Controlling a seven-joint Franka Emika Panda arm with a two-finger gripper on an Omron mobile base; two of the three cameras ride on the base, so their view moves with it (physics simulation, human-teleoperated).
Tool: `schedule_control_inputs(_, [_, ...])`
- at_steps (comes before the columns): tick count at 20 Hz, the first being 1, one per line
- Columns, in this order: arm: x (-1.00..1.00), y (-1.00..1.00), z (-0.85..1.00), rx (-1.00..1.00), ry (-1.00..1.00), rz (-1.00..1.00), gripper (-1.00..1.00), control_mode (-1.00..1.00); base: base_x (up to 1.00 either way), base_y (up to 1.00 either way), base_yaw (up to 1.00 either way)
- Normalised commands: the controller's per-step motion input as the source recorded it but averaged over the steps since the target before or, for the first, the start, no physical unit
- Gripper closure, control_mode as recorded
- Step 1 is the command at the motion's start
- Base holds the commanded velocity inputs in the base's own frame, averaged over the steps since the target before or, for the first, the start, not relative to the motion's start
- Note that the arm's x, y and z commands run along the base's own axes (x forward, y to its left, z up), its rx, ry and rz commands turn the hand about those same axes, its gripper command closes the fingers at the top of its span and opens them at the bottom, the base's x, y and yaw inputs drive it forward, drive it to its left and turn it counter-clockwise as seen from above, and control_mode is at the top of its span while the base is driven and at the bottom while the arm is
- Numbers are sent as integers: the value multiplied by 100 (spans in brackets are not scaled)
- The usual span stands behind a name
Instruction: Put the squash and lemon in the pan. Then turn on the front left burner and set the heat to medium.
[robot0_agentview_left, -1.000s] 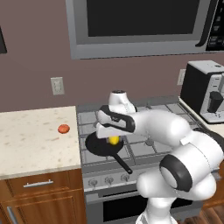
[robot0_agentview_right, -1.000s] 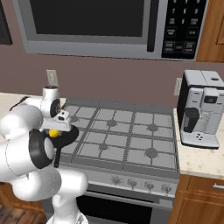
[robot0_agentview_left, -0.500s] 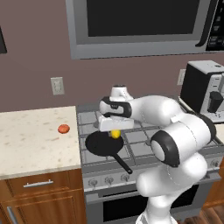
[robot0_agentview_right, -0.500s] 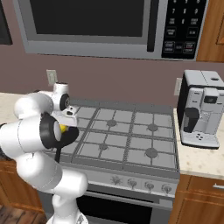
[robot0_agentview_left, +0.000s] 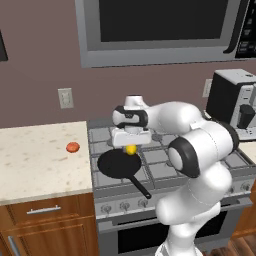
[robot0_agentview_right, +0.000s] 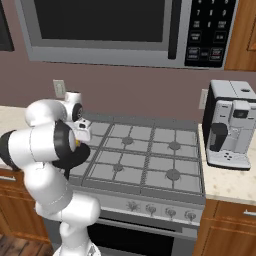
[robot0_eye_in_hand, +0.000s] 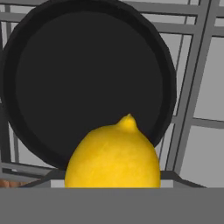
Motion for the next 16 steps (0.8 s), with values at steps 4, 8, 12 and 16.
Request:
schedule_control_inputs(4, [28,0,-12,0,0,0,100,-100,0,0,0])
schedule_control_inputs(8, [16,0,-20,0,0,0,100,-100,0,0,0])
schedule_control_inputs(12, [0,6,-20,-1,2,0,100,-100,0,0,0])
schedule_control_inputs(16, [-3,8,-11,-3,1,0,100,-100,0,0,0])
